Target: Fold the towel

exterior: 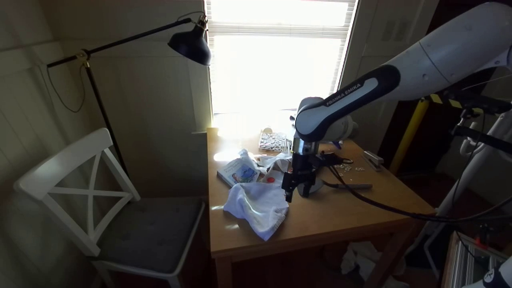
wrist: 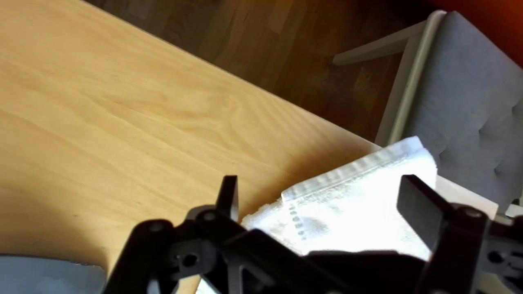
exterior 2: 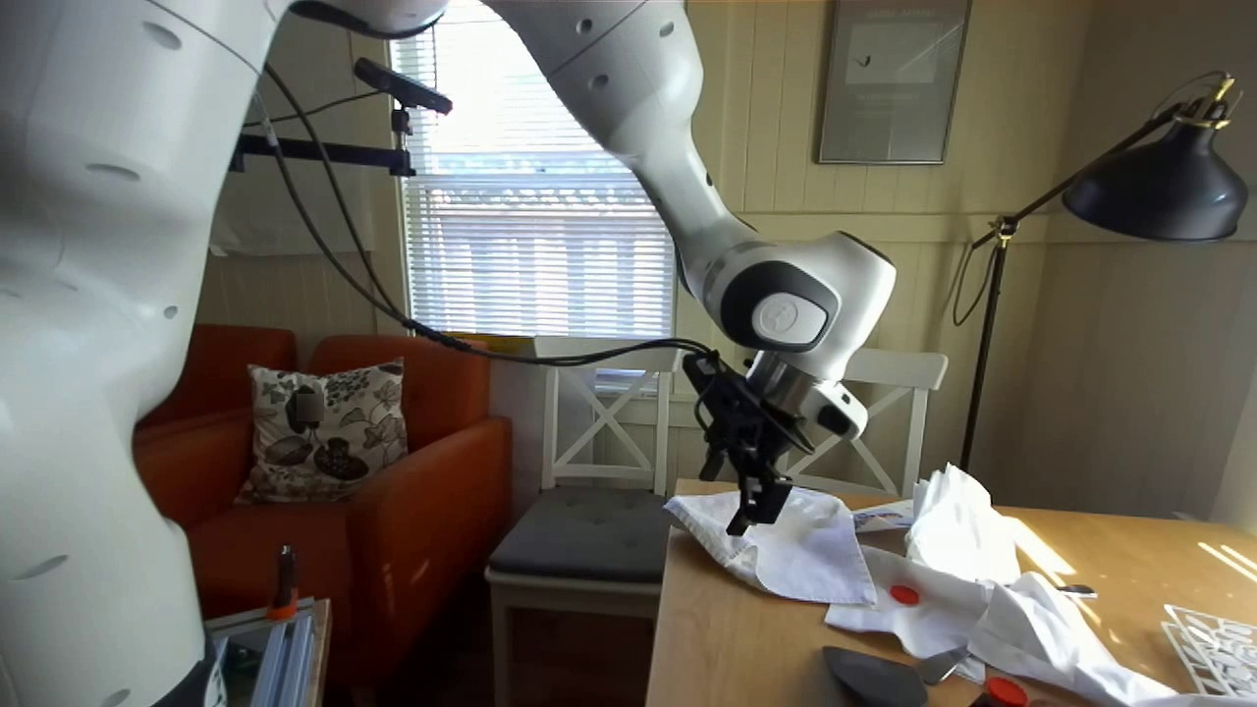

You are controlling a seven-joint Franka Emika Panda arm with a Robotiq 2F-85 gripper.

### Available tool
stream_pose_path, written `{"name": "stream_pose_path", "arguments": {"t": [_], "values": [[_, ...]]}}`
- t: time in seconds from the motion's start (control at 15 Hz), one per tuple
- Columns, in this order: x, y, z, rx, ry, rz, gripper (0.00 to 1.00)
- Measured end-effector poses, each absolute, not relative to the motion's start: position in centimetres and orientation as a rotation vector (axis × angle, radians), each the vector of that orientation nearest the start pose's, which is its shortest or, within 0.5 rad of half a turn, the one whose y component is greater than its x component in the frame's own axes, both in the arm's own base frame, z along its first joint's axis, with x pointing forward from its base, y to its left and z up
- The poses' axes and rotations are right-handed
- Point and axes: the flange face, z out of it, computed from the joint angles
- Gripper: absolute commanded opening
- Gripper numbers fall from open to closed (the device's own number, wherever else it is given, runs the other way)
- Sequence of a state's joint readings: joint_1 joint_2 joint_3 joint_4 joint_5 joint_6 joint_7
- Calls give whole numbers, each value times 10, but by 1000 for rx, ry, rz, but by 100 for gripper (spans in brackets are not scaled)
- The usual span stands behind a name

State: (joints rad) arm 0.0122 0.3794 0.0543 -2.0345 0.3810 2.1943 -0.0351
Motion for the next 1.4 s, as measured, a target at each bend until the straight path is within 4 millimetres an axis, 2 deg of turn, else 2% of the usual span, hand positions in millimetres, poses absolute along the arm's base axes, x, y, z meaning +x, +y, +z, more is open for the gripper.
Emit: {"name": "stream_pose_path", "arguments": {"t": [0.27, 0.53, 0.8, 1.13, 1.4], "values": [[587, 64, 224, -2810, 271, 349, 100], [598, 65, 207, -2794, 279, 417, 100], [599, 62, 206, -2779, 298, 482, 100], [611, 65, 207, -2800, 313, 337, 100], [620, 80, 204, -2807, 297, 232, 100]]}}
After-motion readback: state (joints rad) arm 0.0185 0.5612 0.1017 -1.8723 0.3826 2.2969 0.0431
